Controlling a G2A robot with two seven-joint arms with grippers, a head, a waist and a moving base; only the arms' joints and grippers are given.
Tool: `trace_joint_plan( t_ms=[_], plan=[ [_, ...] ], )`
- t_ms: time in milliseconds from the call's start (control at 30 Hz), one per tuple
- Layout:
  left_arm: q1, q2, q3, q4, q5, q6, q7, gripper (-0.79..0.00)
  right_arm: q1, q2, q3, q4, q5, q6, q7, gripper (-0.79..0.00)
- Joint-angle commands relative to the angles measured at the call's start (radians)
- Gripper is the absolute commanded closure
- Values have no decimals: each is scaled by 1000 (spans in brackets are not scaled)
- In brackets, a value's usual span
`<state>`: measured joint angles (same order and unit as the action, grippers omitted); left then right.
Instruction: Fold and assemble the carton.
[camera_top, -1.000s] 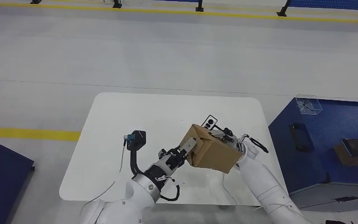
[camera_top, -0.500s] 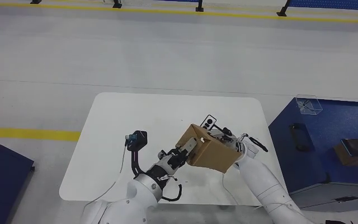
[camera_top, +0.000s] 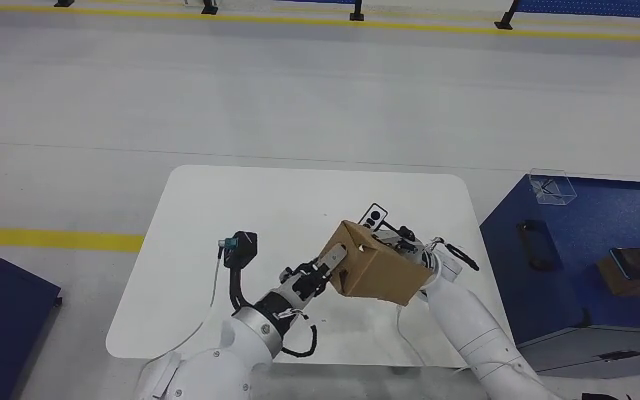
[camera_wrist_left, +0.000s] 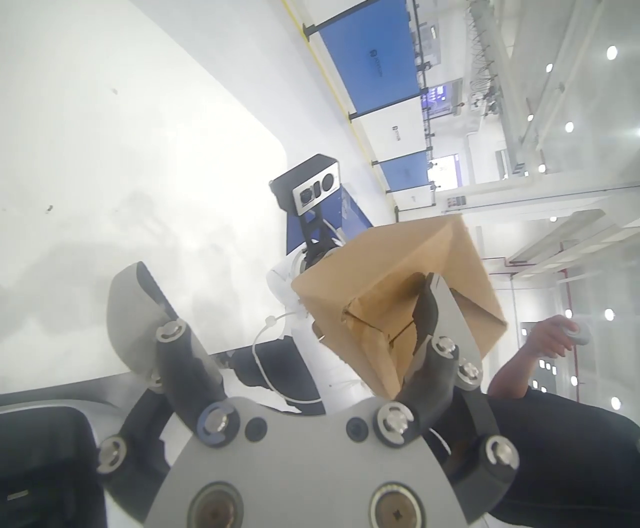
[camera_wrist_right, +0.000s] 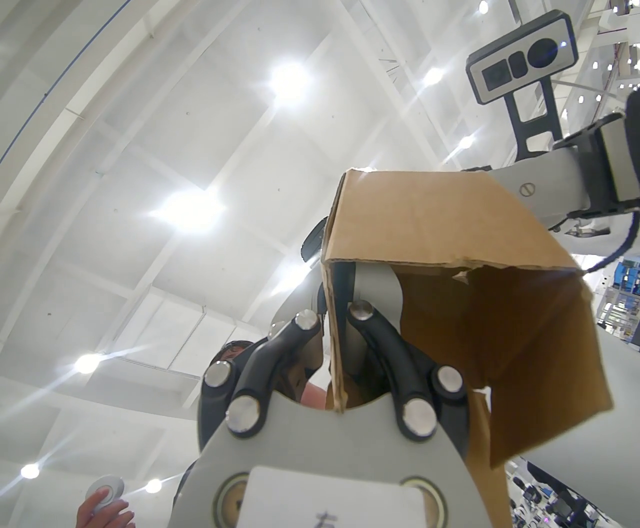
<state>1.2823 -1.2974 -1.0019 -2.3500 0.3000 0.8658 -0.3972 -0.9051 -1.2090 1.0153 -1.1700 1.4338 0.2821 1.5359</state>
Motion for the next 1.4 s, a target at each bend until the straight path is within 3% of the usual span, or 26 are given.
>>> trace_joint_plan(
  t_ms=[0, 300, 433, 533, 967, 1133, 1367],
  plan=[
    [-8, -1, 4, 0, 0, 13, -9, -785, 0, 0, 0, 0, 0, 0, 0, 0],
    [-37, -3, 21, 0, 18, 77, -29, -785, 0, 0, 0, 0, 0, 0, 0, 0],
    [-37, -6, 2, 0, 13, 53, 8, -785, 0, 0, 0, 0, 0, 0, 0, 0],
    [-29, -12, -39, 0, -53, -53, 45, -785, 0, 0, 0, 0, 0, 0, 0, 0],
    [-29, -12, -39, 0, -53, -53, 45, -785, 0, 0, 0, 0, 0, 0, 0, 0],
    [-29, -12, -39, 0, -53, -53, 45, -785, 15, 14, 58, -36, -29, 104, -296, 0],
    [-29, -12, -39, 0, -53, -53, 45, -785, 22, 39, 187, -132, 30, 341, -994, 0]
  ],
)
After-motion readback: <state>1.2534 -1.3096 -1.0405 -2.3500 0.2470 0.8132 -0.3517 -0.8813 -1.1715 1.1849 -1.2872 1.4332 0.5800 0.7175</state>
